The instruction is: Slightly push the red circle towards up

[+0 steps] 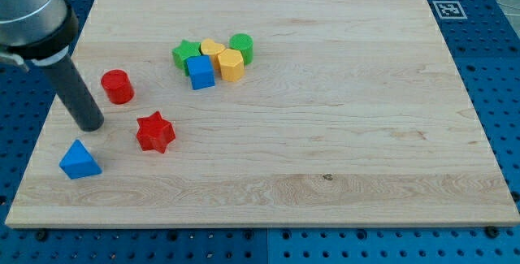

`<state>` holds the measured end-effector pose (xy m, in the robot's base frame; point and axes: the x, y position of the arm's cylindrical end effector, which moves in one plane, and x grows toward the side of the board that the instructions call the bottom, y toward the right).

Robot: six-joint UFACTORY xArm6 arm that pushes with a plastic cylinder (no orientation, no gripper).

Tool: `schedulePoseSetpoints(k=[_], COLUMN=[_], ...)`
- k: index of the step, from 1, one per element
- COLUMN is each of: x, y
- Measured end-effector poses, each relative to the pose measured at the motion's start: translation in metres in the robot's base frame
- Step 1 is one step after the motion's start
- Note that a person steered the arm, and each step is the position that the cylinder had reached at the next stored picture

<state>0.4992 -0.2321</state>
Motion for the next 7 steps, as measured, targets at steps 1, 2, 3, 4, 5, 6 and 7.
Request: schedulePoseSetpoints(k=[1,2,3,4,5,6,7], x=[0.005,0.003,-0.009,-0.024,-0.037,-0.052,-0.055], y=[0.000,0.000,0.000,0.000,0.000,0.000,0.000])
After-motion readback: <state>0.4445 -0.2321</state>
